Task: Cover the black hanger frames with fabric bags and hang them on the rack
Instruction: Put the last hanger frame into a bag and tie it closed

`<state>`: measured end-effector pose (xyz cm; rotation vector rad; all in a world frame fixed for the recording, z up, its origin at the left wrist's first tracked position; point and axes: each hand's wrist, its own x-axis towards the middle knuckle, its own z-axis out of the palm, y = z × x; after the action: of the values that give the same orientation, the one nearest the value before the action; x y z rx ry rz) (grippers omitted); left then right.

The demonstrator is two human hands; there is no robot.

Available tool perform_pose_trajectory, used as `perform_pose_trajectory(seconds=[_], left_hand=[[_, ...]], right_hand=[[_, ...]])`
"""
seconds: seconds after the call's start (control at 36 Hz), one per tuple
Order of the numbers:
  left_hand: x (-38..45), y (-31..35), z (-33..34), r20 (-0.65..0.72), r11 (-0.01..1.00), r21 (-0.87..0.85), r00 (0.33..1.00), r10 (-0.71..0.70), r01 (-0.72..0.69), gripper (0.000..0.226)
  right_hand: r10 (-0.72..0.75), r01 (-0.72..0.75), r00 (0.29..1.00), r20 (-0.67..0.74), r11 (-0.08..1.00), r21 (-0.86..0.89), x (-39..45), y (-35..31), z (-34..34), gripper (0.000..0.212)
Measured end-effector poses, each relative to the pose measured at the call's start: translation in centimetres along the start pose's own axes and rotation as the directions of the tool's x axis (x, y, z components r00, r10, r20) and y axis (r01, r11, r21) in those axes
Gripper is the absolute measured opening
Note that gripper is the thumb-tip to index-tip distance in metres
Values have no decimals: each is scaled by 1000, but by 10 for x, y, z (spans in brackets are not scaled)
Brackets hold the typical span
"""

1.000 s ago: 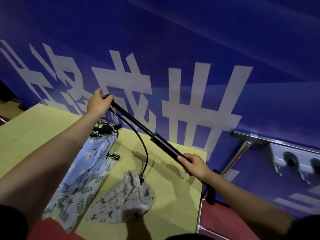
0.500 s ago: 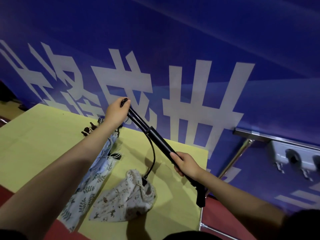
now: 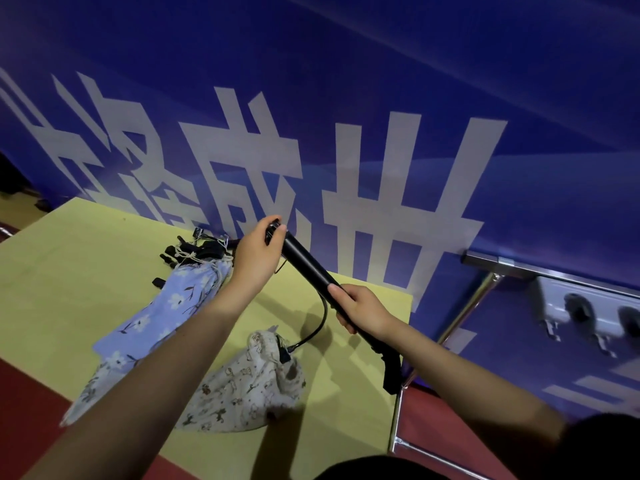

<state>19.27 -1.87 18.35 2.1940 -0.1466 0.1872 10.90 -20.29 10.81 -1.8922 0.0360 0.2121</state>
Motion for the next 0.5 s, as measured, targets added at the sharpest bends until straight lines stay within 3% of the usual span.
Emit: perform_pose_trajectory(seconds=[0.11,0.25,0.33,0.42,0.5], left_hand=[[-5,-3,-6,32,971,-236,999,-30,36,35],[-13,-9,-15,15,805,-581,990,-140,122,35],[-13,-22,-14,13,757,-630,977,-214,174,43],[-12,-31,-12,108,691,-664,951,-289,286,51],[-12,-29,-12,186,675,-662,943,-275,327,55]], right_hand=[[-9,9,1000,19,1000,12,-3,-4,-1,45],[-5,4,998,68,1000,22,-6,-14,-2,54],[-7,5,994,106,1000,25,-4,-28,-4,41],[-50,41,988,144,997,62,1,-45,-6,30],[-93,79,983,156,992,93,7,-68,-10,37]])
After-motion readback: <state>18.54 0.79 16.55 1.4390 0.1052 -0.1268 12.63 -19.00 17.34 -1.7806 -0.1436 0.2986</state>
